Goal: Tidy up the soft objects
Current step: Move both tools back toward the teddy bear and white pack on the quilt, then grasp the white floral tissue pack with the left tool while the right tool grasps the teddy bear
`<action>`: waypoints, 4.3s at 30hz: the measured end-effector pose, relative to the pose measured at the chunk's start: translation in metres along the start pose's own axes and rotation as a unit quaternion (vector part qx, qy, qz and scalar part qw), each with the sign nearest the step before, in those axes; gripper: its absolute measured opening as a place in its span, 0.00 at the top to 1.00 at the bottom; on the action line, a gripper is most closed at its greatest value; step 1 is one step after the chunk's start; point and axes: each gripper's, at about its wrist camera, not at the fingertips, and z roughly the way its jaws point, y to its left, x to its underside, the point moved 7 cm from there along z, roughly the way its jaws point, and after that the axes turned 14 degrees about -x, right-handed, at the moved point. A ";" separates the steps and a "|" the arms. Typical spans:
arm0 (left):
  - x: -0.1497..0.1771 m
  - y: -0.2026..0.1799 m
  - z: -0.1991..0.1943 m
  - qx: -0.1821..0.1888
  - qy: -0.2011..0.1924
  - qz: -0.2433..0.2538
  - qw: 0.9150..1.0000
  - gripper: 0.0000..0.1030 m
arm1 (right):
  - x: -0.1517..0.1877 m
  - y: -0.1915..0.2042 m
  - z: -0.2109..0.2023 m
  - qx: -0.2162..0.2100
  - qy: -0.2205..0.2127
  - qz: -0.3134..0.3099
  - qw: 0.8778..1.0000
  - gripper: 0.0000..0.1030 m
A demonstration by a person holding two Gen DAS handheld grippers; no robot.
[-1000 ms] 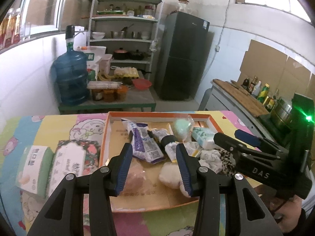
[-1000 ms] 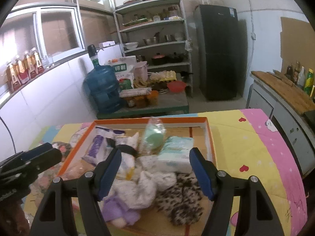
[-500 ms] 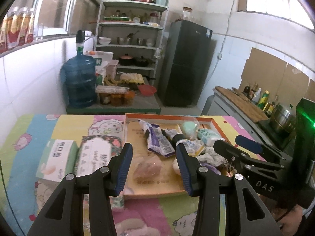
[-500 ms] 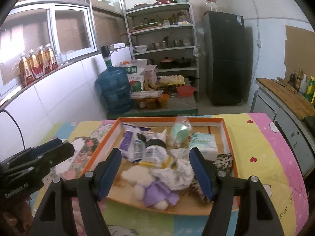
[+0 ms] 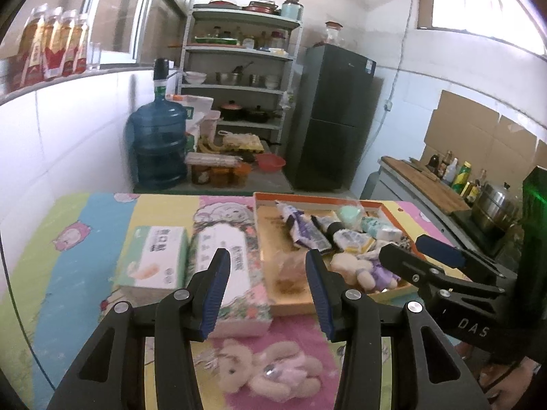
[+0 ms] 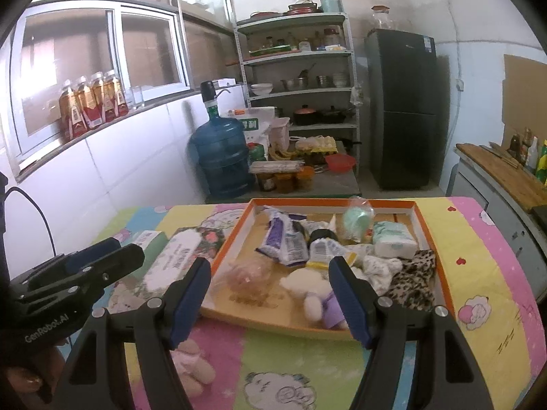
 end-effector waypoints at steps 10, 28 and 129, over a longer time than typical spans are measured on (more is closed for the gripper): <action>0.014 0.043 -0.017 -0.005 -0.004 -0.015 1.000 0.54 | 0.018 0.034 -0.001 -0.007 0.007 -0.020 1.000 0.31; 0.055 0.089 -0.034 -0.021 0.002 -0.016 1.000 0.54 | 0.069 0.085 0.014 -0.074 0.062 -0.081 0.992 0.31; 0.088 0.082 -0.002 0.016 0.071 0.060 0.996 0.50 | 0.108 0.089 0.055 -0.194 0.195 -0.143 0.951 0.53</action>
